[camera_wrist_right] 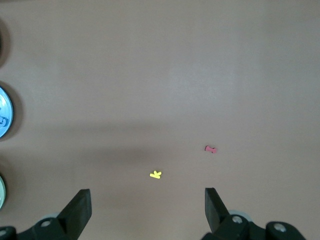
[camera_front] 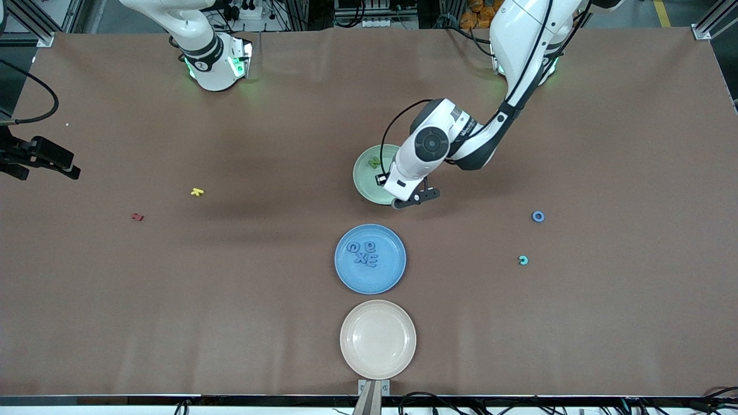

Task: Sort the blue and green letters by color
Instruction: 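Lower the u onto the green plate and open the left gripper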

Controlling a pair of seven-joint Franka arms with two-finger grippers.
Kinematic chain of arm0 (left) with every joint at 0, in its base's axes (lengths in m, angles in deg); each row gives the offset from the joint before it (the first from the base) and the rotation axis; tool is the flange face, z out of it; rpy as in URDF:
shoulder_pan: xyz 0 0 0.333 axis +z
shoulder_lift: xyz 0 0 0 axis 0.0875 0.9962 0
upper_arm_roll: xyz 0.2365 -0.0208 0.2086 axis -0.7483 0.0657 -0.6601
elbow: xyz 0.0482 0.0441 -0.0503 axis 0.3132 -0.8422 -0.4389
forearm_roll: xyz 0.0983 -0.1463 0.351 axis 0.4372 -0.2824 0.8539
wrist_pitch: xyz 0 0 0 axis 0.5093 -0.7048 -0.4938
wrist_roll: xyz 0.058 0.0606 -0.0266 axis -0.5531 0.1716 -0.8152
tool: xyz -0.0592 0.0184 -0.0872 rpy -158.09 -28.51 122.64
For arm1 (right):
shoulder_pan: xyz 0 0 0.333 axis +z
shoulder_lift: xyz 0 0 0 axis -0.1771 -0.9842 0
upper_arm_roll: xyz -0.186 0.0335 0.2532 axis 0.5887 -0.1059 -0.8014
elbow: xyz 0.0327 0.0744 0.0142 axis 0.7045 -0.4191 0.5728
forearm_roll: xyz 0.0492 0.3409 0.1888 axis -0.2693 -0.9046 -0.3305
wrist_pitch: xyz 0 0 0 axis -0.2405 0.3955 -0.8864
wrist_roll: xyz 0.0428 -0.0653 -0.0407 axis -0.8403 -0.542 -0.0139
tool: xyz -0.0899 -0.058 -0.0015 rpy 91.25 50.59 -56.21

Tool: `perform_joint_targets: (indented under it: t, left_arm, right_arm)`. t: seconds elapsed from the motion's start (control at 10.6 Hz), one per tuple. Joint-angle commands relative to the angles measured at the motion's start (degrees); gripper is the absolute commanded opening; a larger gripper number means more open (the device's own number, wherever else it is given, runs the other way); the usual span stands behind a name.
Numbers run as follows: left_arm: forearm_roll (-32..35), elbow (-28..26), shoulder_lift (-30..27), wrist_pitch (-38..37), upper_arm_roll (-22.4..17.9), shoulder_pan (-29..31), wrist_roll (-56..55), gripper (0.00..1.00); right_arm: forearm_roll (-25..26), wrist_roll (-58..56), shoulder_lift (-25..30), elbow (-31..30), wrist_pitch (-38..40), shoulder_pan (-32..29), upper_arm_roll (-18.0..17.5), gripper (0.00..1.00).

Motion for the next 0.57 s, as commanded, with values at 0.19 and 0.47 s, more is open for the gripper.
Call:
perform_joint_targets:
  t: [0.19,0.47]
  left_arm:
    - [7.7,-3.9,-1.4,0.6,2.9,0.2,-10.8,0.24]
    - [10.1,-3.5,-1.0,0.7,3.0,0.4,-10.9,1.00]
  right_arm:
    - [0.6,0.4,-0.1,0.4,0.1,-0.8,-0.8,1.00]
    - [0.7,0.4,-0.1,0.4,0.0,-0.9,-0.8,1.00]
